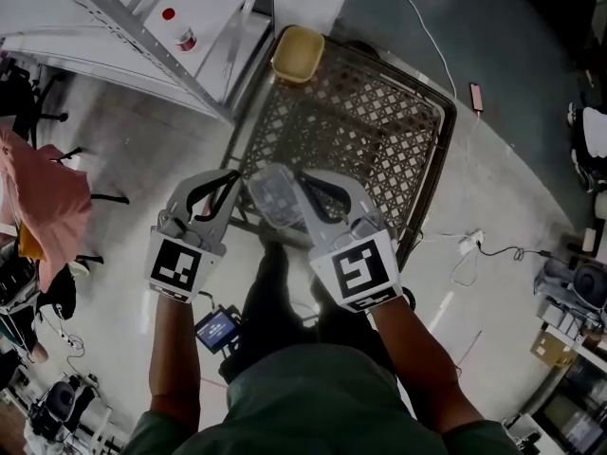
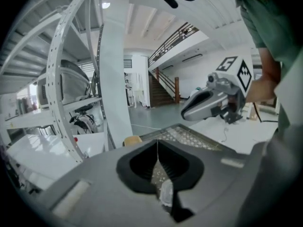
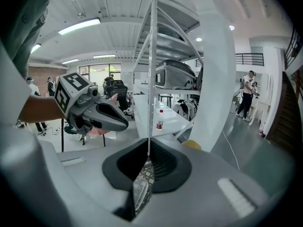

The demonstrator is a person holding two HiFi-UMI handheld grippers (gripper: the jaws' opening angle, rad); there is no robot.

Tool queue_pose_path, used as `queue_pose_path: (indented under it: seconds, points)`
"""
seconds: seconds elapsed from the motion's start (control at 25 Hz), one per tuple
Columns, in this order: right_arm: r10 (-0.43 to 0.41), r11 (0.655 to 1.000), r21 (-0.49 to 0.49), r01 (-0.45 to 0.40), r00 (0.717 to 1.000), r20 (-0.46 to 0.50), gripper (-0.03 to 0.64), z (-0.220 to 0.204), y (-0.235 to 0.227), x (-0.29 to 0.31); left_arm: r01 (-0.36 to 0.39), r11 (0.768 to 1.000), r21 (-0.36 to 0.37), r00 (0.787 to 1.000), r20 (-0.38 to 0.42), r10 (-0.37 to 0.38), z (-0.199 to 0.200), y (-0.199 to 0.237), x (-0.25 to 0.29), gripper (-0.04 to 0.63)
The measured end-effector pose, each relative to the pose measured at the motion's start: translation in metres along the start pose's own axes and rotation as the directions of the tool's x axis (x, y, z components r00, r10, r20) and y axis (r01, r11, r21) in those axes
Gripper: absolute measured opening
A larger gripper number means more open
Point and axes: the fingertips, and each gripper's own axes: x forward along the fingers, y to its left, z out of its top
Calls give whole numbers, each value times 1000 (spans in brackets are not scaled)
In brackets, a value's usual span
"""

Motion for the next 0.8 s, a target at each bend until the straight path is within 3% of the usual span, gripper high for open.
queue_pose_path:
  seconds: [0.2,0.8]
  points:
    - [7,1000,25,-6,999,-54,21,-31,-2,25,22,1000,-18,997,-67,-23,-44,5,21,15]
    - [43,995,95,-24,978,-205,44,-133,1,94,40,977,-209,976,-199,-82,-177,-7,73,72]
